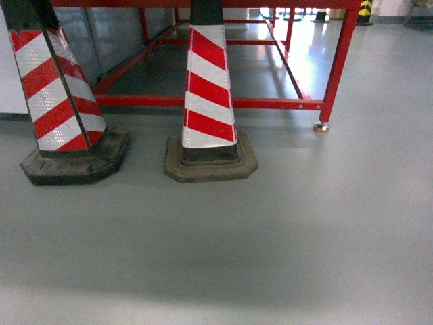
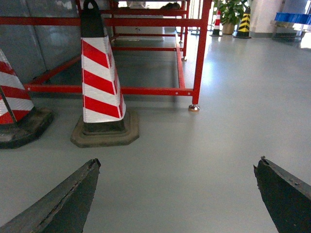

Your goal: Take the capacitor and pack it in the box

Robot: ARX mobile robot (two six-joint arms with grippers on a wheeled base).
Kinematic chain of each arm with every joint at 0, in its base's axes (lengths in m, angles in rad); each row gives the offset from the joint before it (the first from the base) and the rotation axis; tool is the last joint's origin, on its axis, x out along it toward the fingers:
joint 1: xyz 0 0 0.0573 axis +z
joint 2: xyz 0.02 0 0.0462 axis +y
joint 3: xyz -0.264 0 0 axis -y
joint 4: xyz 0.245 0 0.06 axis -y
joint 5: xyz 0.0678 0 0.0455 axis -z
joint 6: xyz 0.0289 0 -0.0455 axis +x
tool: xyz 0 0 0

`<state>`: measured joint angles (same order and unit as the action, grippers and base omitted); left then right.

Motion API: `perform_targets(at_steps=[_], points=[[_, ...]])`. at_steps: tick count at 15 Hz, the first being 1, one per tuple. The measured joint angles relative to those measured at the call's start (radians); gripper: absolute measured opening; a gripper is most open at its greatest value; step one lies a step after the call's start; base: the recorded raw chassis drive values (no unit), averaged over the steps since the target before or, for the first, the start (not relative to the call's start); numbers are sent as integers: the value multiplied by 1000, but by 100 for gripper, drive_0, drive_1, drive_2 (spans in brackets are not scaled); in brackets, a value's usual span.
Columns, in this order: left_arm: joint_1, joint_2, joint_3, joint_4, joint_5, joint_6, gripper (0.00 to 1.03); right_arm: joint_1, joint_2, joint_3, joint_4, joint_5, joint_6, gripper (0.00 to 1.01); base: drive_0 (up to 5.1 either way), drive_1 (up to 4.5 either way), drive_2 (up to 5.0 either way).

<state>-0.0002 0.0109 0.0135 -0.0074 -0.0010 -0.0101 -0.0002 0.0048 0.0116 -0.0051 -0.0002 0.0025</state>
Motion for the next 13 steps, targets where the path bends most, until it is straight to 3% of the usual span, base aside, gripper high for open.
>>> perform_targets(at_steps=[13], points=[[0, 0, 0, 0, 0, 0, 43, 0, 0, 0, 0, 0, 0, 98, -5, 398, -408]])
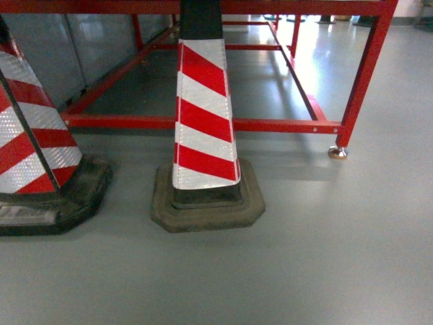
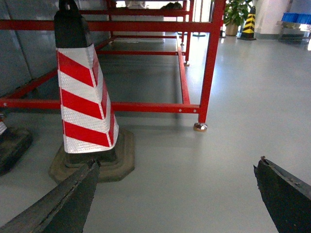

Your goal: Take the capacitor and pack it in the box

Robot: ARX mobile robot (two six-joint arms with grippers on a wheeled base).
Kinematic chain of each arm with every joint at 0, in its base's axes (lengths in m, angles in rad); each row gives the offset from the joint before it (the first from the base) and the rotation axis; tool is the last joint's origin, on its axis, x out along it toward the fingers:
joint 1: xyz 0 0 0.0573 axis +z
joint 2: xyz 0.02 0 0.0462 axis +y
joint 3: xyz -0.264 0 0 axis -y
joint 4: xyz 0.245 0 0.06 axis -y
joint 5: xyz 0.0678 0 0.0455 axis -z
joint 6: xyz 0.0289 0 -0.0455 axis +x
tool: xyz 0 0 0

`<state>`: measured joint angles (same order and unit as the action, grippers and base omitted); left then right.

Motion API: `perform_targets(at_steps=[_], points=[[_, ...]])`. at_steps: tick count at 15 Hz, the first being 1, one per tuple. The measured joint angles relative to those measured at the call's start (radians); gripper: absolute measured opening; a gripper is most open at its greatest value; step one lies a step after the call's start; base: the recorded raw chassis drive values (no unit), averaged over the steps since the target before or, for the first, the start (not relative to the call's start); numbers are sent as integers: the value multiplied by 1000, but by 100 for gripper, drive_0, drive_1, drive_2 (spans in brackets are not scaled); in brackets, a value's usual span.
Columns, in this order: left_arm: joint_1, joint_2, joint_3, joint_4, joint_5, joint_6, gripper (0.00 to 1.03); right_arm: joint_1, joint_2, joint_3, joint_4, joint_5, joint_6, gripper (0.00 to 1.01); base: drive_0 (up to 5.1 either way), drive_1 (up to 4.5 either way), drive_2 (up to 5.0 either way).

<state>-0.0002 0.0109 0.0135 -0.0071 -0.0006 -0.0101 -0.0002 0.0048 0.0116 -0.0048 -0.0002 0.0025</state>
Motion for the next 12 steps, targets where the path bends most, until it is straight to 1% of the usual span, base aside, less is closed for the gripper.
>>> perform_targets(at_steps=[7, 12], points=[[0, 0, 0, 0, 0, 0, 43, 0, 0, 0, 0, 0, 0, 98, 8, 411, -395], [0, 0, 0, 0, 1, 0, 43, 0, 0, 0, 0, 0, 0, 98, 0, 0, 0]])
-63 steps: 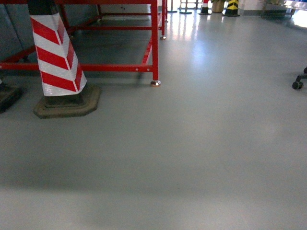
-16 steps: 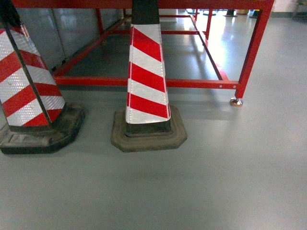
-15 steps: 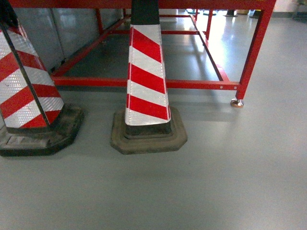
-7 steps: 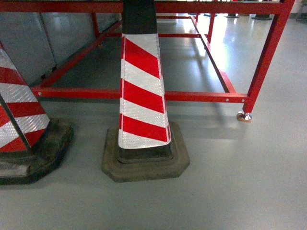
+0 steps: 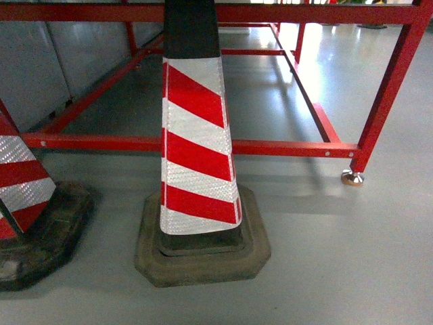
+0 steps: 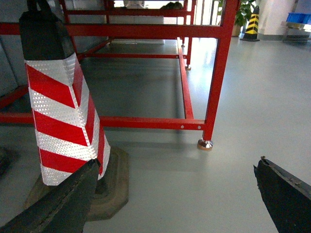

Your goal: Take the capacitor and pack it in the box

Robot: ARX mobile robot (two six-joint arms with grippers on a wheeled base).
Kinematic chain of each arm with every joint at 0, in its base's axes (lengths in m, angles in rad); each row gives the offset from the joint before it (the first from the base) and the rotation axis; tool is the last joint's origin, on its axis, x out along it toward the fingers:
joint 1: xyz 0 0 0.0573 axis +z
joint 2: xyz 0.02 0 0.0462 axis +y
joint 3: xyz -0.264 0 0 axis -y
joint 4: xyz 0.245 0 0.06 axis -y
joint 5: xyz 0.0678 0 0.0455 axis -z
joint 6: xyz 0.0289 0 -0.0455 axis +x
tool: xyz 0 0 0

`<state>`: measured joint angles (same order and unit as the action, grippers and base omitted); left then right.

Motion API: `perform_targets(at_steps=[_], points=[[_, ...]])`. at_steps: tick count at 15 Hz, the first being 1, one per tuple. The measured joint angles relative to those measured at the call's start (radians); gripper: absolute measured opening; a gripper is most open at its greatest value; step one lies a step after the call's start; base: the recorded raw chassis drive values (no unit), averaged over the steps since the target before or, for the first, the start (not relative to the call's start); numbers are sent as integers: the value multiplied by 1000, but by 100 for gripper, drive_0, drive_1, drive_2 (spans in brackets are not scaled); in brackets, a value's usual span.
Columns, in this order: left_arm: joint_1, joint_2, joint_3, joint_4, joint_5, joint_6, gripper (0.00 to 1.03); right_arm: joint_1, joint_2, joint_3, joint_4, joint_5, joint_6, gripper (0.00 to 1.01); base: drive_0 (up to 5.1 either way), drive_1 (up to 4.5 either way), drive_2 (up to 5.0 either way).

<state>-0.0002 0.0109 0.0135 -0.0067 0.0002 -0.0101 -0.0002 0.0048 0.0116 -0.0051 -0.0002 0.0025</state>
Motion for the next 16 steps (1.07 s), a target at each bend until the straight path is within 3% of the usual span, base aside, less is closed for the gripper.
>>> perform_targets(at_steps=[16], points=[[0, 0, 0, -1, 0, 10, 43, 0, 0, 0, 0, 2, 2, 98, 0, 0, 0]])
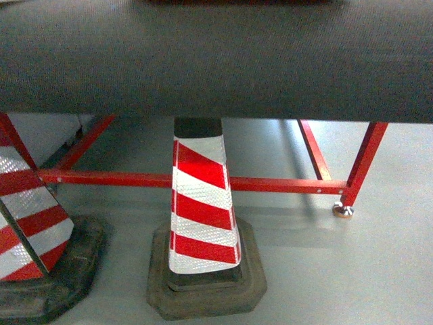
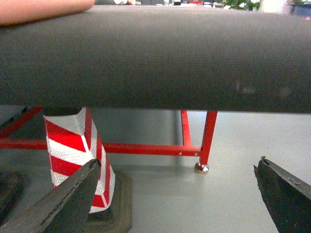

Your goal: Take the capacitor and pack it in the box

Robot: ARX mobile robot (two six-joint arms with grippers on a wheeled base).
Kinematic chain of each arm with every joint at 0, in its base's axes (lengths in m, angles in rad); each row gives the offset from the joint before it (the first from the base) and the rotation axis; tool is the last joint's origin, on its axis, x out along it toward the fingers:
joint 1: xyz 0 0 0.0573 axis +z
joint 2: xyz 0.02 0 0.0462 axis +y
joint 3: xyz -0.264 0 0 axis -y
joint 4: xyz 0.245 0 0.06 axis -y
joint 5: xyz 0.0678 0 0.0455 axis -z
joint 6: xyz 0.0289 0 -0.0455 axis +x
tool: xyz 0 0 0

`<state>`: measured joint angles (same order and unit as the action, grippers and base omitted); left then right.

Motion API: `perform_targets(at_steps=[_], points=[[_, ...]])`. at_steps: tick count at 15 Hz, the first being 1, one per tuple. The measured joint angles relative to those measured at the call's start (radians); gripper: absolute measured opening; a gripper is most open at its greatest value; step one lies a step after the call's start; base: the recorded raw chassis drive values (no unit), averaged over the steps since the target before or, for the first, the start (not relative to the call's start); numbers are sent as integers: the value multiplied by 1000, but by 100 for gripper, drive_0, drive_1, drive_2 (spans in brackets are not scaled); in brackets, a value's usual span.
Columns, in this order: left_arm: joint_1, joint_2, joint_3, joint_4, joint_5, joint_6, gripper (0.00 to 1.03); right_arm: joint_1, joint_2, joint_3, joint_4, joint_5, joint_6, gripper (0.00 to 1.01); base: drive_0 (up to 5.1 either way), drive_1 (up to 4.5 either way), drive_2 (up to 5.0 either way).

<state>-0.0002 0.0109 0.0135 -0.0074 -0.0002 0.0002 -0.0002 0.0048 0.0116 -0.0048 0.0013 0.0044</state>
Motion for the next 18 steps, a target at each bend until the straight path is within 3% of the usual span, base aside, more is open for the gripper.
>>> perform_targets(at_steps=[18], points=[[0, 0, 0, 3, 0, 0, 43, 0, 0, 0, -1, -2, -2, 98, 0, 0, 0]])
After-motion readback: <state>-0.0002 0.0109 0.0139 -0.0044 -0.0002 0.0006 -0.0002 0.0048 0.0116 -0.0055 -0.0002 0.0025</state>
